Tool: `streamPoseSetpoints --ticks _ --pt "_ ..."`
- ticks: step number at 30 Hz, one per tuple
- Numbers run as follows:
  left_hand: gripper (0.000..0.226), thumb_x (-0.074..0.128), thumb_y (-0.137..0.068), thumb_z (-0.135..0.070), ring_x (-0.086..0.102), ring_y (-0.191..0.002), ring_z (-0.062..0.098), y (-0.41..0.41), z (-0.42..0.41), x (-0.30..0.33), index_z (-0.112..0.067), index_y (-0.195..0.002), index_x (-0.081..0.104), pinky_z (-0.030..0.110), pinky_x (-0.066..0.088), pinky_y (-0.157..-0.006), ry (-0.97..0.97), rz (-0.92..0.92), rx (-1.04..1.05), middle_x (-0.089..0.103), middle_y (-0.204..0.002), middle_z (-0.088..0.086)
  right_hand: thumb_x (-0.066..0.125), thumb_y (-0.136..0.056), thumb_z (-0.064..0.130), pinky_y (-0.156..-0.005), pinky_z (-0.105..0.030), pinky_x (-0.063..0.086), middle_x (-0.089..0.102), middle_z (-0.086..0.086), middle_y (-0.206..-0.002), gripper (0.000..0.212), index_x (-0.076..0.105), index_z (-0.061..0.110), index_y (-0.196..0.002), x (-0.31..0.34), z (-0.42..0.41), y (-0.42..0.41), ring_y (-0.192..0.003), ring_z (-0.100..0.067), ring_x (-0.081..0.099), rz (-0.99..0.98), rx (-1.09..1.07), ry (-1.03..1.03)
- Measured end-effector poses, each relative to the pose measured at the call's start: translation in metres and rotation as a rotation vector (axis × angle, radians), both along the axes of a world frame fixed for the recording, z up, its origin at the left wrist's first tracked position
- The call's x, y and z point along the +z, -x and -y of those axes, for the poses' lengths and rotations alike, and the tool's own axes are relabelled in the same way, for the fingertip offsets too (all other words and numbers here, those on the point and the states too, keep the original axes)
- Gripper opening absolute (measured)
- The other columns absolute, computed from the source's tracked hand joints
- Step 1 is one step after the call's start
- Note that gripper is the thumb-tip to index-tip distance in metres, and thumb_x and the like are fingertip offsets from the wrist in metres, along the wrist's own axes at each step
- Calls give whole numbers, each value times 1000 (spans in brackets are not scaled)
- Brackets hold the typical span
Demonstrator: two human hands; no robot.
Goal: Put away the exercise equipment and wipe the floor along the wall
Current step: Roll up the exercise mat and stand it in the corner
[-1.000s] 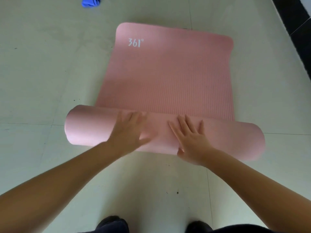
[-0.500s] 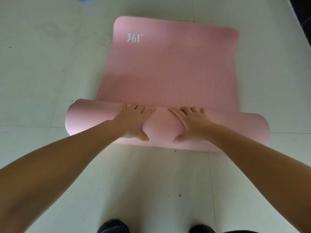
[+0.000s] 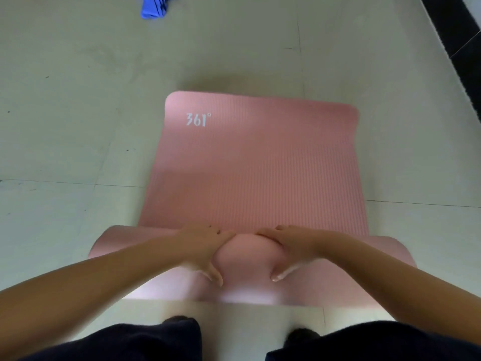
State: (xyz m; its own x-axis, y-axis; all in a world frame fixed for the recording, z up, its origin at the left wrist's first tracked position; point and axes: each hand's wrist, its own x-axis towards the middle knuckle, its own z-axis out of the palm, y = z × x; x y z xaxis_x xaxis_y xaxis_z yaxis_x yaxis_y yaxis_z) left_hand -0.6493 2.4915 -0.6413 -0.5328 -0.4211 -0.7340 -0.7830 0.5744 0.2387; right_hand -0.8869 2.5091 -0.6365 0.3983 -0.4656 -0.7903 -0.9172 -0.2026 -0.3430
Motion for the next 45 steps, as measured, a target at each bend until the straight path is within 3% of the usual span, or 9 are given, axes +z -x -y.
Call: streamPoseSetpoints --ticks 5,8,12,15,18,22,31,37,45 --pt "103 72 -67 -64 45 -124 28 5 22 3 -26 -148 20 39 38 -102 -97 19 3 45 -139 8 69 -79 53 -114 -41 24 27 -4 -153 95 10 32 -151 2 4 5 -139 -26 30 38 -109 -103" --pt "95 62 -77 -63 27 -140 27 1 50 14 -23 -151 17 45 19 -115 164 20 48 26 -154 6 54 -93 38 -115 -50 15 23 -3 -156 70 16 28 -151 15 17 10 -142 -24 23 21 -182 139" --pt "77 48 -87 -56 34 -133 25 -2 58 31 -22 -149 20 37 24 -111 524 -187 258 35 -148 5 48 -94 29 -117 -49 11 27 -2 -153 58 25 24 -148 27 18 13 -141 -23 23 78 -259 563" --pt "97 18 -69 -76 25 -139 25 10 27 29 -22 -150 16 41 19 -111 436 -199 177 25 -152 7 47 -92 51 -118 -52 5 12 -1 -158 73 11 27 -151 24 9 5 -145 -23 10 33 -124 538" --pt "101 40 -80 -73 -5 -146 31 17 8 14 -23 -151 -12 57 7 -112 428 -50 68 -8 -158 13 49 -83 65 -115 -60 -2 -12 -4 -159 96 -13 32 -149 15 5 3 -147 -26 -11 -72 -6 544" --pt "123 60 -75 -66 -14 -144 38 16 9 4 -21 -142 -32 65 9 -107 481 34 -14 -22 -155 19 53 -74 73 -109 -68 -4 -24 -11 -156 116 -32 30 -141 6 8 5 -144 -35 -20 -162 78 552" --pt "113 65 -69 -58 33 -125 25 20 53 7 -26 -150 -7 43 32 -97 495 -37 -29 32 -140 6 66 -68 65 -109 -53 22 21 -4 -152 111 -1 32 -150 9 47 11 -136 -29 24 -89 10 518" --pt "101 61 -78 -54 43 -115 25 20 13 12 -19 -151 1 36 32 -92 539 -68 -108 41 -132 7 65 -71 61 -107 -47 27 30 -1 -148 101 7 34 -149 12 18 10 -129 -28 34 -59 91 531" --pt "119 77 -62 -59 43 -125 27 7 20 15 -31 -150 2 37 36 -101 -55 26 -93 42 -137 6 74 -67 59 -110 -44 32 37 -4 -147 106 9 39 -148 9 8 -1 -131 -27 40 22 -47 -48"
